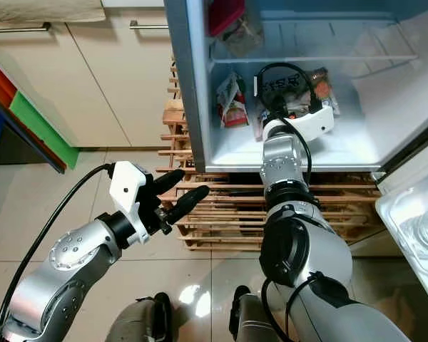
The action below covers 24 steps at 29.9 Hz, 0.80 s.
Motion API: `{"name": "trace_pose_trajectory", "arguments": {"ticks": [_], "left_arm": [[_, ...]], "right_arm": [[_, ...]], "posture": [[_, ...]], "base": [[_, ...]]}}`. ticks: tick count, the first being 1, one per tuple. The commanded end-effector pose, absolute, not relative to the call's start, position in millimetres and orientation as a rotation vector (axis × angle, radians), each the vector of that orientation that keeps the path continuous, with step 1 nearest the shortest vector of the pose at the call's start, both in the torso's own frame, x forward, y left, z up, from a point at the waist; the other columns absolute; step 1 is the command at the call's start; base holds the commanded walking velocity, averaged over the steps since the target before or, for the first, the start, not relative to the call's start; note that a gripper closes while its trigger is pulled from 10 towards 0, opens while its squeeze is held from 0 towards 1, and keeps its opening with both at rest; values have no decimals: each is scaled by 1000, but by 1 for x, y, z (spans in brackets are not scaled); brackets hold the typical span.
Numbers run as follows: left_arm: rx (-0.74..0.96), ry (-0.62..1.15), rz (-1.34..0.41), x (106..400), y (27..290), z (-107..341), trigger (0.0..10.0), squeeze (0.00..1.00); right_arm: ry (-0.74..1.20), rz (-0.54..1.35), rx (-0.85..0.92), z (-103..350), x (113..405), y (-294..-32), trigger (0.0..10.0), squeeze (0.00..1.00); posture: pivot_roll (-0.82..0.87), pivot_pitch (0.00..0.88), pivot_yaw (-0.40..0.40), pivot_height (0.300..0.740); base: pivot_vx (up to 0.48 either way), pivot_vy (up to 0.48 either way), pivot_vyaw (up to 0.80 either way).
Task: Restocking fridge
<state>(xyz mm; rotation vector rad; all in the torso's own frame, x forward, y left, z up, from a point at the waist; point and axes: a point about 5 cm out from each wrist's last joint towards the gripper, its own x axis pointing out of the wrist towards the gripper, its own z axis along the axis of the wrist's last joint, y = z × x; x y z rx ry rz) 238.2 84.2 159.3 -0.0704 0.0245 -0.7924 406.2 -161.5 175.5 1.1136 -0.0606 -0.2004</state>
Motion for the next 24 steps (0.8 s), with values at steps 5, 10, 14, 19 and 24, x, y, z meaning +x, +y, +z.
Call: {"name": "trace_pose_trajectory", "arguments": {"ticks": [5, 10, 14, 19, 24], "left_arm": [[-65, 26, -797, 234, 84, 159, 10000, 0], [-65, 26, -797, 234, 84, 159, 10000, 0], [-65, 26, -797, 234, 84, 159, 10000, 0], [-65, 26, -797, 234, 84, 159, 10000, 0], [-54, 32, -777, 229, 81, 152, 10000, 0]], "right_arm": [[-79, -178, 1096, 182, 408, -158, 0, 0], [-79, -178, 1096, 182, 408, -158, 0, 0], [-79, -178, 1096, 182, 408, -158, 0, 0], [-79, -178, 1096, 182, 408, -158, 0, 0], [-26, -212, 833, 180, 409, -154, 10000, 1000]], "posture": [[132, 271, 57, 740], [132, 271, 57, 740], [132, 271, 57, 740], [132, 271, 57, 740], [134, 279, 42, 740]], "base": [[0, 0, 0], [0, 0, 0], [0, 0, 0], [0, 0, 0], [0, 0, 0]]}}
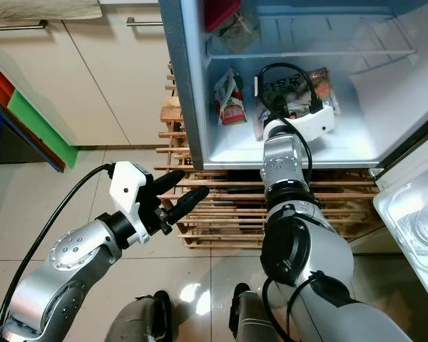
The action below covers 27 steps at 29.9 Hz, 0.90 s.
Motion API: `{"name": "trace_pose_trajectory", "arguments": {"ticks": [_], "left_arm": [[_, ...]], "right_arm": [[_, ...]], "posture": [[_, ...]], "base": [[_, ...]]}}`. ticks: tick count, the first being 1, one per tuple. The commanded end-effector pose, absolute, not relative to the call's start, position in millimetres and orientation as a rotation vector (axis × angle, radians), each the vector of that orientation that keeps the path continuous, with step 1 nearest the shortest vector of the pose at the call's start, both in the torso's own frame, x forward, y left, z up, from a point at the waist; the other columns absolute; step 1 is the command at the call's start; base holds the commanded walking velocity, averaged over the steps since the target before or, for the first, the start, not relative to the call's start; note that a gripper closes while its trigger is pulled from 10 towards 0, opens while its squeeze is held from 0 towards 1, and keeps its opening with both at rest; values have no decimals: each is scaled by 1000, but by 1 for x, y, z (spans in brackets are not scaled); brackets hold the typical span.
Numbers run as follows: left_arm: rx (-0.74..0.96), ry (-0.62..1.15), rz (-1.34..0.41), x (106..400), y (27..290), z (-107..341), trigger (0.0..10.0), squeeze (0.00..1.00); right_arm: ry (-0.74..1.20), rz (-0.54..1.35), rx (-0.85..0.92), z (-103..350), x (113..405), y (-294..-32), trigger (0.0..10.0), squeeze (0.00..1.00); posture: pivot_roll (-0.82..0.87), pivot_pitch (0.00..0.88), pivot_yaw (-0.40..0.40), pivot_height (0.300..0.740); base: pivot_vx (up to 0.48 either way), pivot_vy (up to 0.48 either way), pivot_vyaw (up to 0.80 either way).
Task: Restocking fridge
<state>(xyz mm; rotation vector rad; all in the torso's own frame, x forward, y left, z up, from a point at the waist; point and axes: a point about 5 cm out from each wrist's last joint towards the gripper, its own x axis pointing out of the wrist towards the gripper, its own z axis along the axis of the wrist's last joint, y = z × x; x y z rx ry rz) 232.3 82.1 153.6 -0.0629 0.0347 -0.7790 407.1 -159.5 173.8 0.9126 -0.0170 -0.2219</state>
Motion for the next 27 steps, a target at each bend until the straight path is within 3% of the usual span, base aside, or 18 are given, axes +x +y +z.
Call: {"name": "trace_pose_trajectory", "arguments": {"ticks": [1, 6, 14, 27], "left_arm": [[-54, 32, -777, 229, 81, 152, 10000, 0], [-71, 32, -786, 232, 78, 152, 10000, 0], [-69, 26, -783, 233, 76, 152, 10000, 0], [-79, 119, -719, 238, 82, 138, 10000, 0]], "right_arm": [[-26, -212, 833, 180, 409, -154, 10000, 1000], [-18, -221, 734, 176, 407, -155, 10000, 1000], [10, -267, 766, 169, 405, -160, 10000, 1000], [23, -401, 349, 150, 391, -160, 10000, 1000]], "posture": [[134, 279, 42, 740], [118, 280, 40, 740], [113, 276, 33, 740], [86, 256, 19, 740]], "base": [[0, 0, 0], [0, 0, 0], [0, 0, 0], [0, 0, 0]]}}
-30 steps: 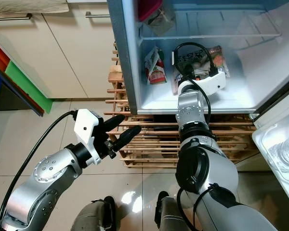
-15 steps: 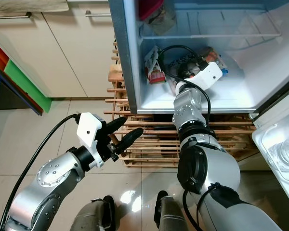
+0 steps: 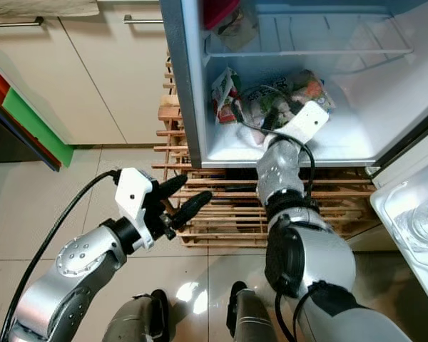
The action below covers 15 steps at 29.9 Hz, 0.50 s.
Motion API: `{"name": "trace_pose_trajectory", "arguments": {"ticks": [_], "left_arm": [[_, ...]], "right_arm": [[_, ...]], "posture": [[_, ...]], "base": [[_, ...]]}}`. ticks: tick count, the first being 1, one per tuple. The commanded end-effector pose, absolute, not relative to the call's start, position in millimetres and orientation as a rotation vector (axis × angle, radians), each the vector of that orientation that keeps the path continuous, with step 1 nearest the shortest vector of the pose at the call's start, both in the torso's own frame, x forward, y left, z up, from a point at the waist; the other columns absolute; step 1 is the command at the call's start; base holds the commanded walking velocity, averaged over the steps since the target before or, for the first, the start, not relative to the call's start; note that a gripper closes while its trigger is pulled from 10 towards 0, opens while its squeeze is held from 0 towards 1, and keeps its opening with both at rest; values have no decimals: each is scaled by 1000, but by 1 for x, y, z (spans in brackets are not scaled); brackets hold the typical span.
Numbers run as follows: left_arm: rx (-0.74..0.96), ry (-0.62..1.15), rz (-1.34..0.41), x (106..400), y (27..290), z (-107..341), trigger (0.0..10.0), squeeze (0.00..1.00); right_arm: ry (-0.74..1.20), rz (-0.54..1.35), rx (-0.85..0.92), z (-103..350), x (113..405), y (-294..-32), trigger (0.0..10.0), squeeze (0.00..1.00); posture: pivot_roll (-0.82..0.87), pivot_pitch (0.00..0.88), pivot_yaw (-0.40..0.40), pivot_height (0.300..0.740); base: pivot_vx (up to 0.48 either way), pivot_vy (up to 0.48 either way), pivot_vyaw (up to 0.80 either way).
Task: Restocking fridge
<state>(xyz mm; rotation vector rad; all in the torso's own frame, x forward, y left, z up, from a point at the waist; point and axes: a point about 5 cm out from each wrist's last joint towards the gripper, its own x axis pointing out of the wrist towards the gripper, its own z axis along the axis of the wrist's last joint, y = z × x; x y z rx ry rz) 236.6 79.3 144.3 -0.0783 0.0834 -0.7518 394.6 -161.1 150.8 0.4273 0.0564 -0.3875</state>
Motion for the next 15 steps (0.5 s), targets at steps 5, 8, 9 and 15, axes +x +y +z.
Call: {"name": "trace_pose_trajectory", "arguments": {"ticks": [5, 8, 9, 15], "left_arm": [[-76, 124, -676, 245, 83, 136, 10000, 0], [-78, 99, -643, 252, 86, 138, 10000, 0], [-94, 86, -624, 254, 88, 139, 10000, 0], [-138, 39, -573, 267, 89, 143, 10000, 0]], "right_arm": [[-30, -394, 200, 149, 384, -156, 10000, 1000], [-91, -375, 86, 149, 375, -154, 10000, 1000], [-131, -361, 32, 151, 370, -154, 10000, 1000], [-259, -339, -139, 157, 348, -165, 10000, 0]], "posture": [[65, 235, 17, 740], [39, 204, 14, 740], [26, 187, 13, 740], [-21, 124, 9, 740]], "base": [[0, 0, 0], [0, 0, 0], [0, 0, 0], [0, 0, 0]]}}
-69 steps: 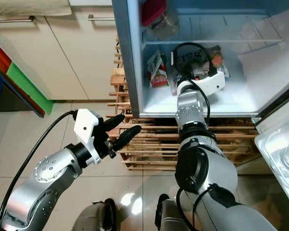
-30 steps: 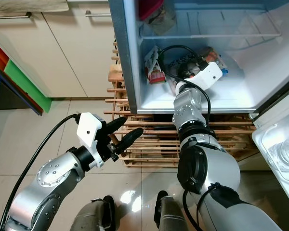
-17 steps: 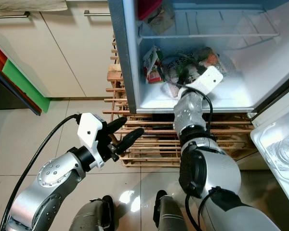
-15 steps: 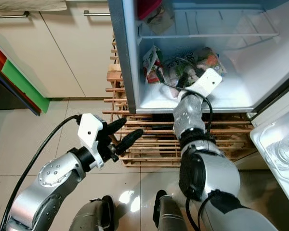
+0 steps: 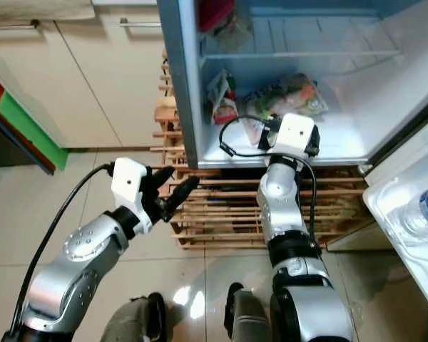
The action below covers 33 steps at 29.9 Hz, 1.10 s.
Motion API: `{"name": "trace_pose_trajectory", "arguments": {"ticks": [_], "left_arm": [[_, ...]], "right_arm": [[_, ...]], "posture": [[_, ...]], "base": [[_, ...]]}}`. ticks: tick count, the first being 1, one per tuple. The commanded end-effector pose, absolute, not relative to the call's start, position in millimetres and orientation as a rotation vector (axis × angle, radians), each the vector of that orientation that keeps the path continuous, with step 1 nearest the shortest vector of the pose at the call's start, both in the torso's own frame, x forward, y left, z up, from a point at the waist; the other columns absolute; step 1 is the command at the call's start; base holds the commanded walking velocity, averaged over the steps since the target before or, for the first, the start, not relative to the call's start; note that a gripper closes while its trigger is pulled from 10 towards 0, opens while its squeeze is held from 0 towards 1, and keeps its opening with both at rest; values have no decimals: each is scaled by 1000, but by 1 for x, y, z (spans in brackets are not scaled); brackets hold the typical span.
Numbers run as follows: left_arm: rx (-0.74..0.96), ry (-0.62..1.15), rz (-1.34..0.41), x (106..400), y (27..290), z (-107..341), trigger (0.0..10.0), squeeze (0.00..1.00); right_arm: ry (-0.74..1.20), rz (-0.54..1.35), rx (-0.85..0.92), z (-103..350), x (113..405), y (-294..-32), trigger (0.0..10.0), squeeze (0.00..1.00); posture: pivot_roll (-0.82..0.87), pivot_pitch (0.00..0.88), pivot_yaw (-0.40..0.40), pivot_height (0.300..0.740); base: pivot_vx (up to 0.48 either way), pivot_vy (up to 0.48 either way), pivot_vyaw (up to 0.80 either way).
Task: Restocking fridge
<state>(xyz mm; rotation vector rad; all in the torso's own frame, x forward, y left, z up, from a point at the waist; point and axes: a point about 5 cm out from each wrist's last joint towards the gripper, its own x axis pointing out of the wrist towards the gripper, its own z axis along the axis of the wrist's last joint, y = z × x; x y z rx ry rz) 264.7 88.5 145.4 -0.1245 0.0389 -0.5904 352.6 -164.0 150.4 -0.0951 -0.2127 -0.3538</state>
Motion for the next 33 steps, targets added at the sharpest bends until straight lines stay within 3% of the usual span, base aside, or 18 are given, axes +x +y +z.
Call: {"name": "trace_pose_trajectory", "arguments": {"ticks": [1, 6, 12, 15, 20, 33], "left_arm": [[-144, 28, -555, 270, 89, 144, 10000, 0], [-135, 1, -481, 279, 95, 142, 10000, 0], [-75, -54, -292, 275, 124, 139, 10000, 0], [-14, -83, -166, 270, 141, 139, 10000, 0], [0, -78, -122, 267, 148, 133, 10000, 0], [-9, -102, -91, 287, 147, 135, 10000, 0]], "right_arm": [[-278, -328, -166, 157, 344, -166, 10000, 0], [-310, -263, -234, 153, 321, -171, 10000, 0], [-333, -139, -300, 137, 272, -181, 10000, 0], [-242, -129, -314, 116, 250, -194, 10000, 0], [-165, -135, -304, 100, 242, -199, 10000, 0], [-110, -54, -253, 91, 251, -186, 10000, 0]], "posture": [[-32, 111, 9, 740], [-63, 57, -8, 740], [-63, 14, -18, 740], [-63, 5, -13, 740], [-62, 0, -13, 740], [-67, 0, -7, 740]], "base": [[0, 0, 0], [0, 0, 0], [0, 0, 0], [0, 0, 0], [0, 0, 0], [-173, -402, 0]]}}
